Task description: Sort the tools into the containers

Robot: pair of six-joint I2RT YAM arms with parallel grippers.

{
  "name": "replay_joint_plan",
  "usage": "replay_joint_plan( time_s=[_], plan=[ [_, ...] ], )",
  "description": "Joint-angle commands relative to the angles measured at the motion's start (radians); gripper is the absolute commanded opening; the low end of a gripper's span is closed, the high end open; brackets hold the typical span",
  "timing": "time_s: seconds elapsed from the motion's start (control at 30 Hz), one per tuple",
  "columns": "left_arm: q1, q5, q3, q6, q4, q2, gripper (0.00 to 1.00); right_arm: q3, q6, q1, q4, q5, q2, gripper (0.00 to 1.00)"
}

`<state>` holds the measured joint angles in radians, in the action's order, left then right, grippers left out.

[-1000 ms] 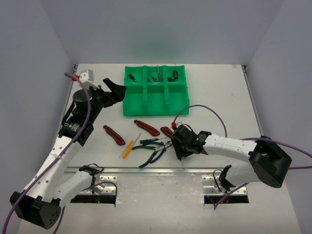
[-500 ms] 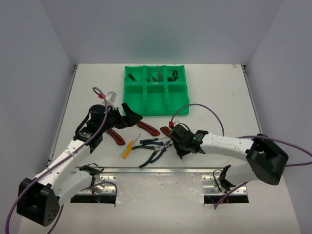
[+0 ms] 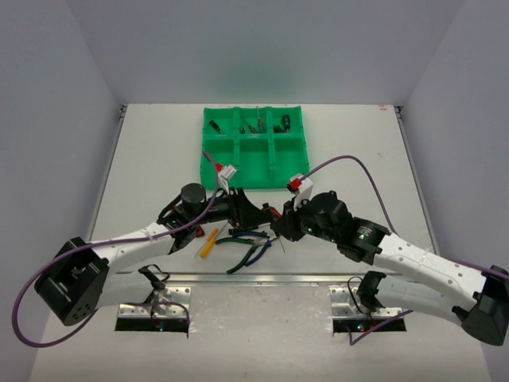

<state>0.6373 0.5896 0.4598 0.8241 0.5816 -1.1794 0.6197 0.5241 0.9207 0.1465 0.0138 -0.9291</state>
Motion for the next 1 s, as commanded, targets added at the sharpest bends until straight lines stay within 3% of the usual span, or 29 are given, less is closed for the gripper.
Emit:
replay_joint_plan(
  time_s=[0.0,0.1,0.17,0.23,0.37,0.43,0.47,0.53,0.57,0.67,0.77,0.97],
  plan=[
    [0.036,-0.01,0.075,0.025,0.126,-0.051,0.65,-0.011,-0.035,0.004,-0.133,-0.077,0.042,0.0],
    [0.057,-0.025,0.101,0.024,0.124,-0.086,0.43,-0.002,-0.033,0.004,-0.139,-0.095,0.041,0.0],
    [0.064,-0.037,0.119,0.021,0.123,-0.096,0.17,-0.001,-0.037,0.004,-0.14,-0.097,0.039,0.0],
    [0.064,-0.042,0.129,0.02,0.119,-0.101,0.01,-0.003,-0.036,0.004,-0.139,-0.092,0.038,0.0],
    [0.064,-0.1,0.164,-0.008,0.062,-0.091,0.0,-0.014,-0.044,0.004,-0.138,-0.05,0.049,0.02],
    [0.065,-0.144,0.194,-0.026,-0.001,-0.089,0.0,-0.012,-0.044,0.004,-0.133,-0.027,0.052,0.15],
    [0.06,-0.199,0.233,-0.051,-0.063,-0.092,0.0,-0.007,-0.039,0.004,-0.113,0.005,0.055,0.27],
    [0.043,-0.482,0.371,-0.14,-0.382,-0.104,0.0,0.012,-0.019,0.004,-0.009,0.129,0.061,0.9],
    [0.029,-0.523,0.429,-0.175,-0.429,-0.106,0.0,0.023,-0.013,0.004,0.006,0.182,0.065,0.99],
    [-0.142,-0.869,0.676,-0.244,-0.696,-0.216,0.0,0.058,-0.015,0.003,0.138,0.324,0.08,0.99],
    [-0.297,-0.957,0.844,-0.254,-0.748,-0.395,0.0,0.043,-0.019,0.001,0.178,0.355,0.116,0.99],
    [-0.389,-1.024,1.364,-0.399,-0.772,-0.832,0.0,0.015,-0.031,-0.004,0.227,0.361,0.192,0.99]
  ],
)
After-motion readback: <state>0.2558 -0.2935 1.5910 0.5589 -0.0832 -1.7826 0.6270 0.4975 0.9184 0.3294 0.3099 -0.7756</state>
